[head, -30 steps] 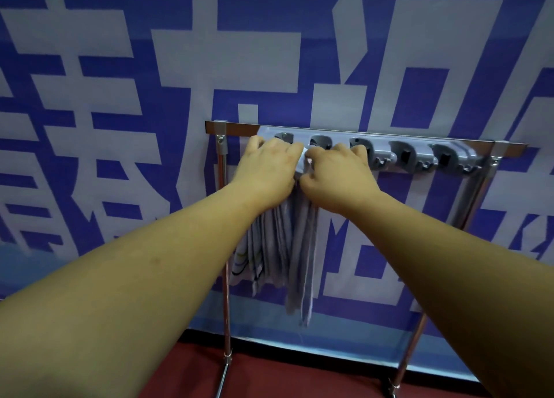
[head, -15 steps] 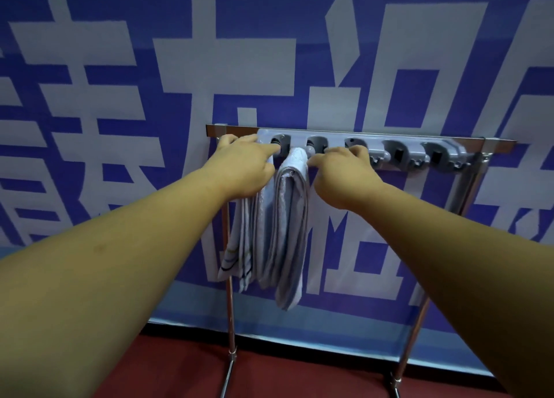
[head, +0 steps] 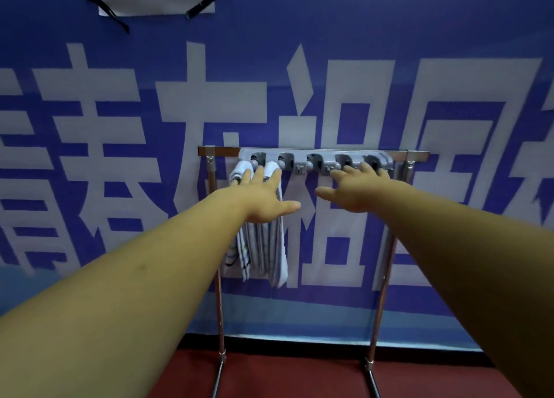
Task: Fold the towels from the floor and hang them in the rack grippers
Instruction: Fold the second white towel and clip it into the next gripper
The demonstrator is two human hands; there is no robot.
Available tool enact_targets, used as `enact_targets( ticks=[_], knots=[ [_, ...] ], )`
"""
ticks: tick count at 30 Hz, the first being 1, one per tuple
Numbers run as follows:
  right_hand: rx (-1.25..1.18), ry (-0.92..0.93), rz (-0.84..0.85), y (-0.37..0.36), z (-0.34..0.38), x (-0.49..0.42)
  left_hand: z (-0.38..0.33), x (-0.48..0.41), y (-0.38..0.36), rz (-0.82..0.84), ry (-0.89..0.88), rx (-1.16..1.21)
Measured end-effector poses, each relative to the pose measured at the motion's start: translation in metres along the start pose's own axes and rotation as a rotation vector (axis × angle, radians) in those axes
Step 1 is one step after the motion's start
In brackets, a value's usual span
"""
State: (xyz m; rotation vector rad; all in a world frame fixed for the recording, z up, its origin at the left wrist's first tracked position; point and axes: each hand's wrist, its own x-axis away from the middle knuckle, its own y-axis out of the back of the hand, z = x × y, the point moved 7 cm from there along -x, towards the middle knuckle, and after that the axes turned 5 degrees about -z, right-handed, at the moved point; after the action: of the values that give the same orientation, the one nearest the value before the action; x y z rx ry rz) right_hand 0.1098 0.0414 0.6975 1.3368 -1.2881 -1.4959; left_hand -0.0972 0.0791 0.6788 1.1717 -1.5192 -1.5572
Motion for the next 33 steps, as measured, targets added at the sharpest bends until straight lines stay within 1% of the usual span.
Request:
enact_targets(
  ticks=[4,11,17,21,24,27,33],
  knots=[
    [0.011,-0.058,0.056,0.007,-0.025,0.045,-0.031,0.025,0.000,0.028,-0.026,0.016],
    [0.024,-0.122,0.053,0.019,-0.065,0.099,-0.072,0.057,0.009,-0.001,-0.067,-0.003],
    [-0.004,-0.153,0.027,0.025,-0.098,0.104,-0.094,0.057,0.020,-0.063,-0.050,-0.035],
    [-0.035,-0.146,0.025,0.016,-0.107,0.091,-0.103,0.048,0.012,-0.027,-0.042,-0.013],
    [-0.043,-0.151,0.046,-0.002,-0.107,0.076,-0.105,0.032,-0.006,0.019,-0.033,0.024],
    [-0.051,-0.156,0.095,-0.034,-0.106,0.062,-0.106,0.014,-0.035,0.077,-0.036,0.065],
    [-0.046,-0.197,0.223,-0.131,-0.122,0.040,-0.114,-0.022,-0.123,0.189,-0.075,0.047]
  ],
)
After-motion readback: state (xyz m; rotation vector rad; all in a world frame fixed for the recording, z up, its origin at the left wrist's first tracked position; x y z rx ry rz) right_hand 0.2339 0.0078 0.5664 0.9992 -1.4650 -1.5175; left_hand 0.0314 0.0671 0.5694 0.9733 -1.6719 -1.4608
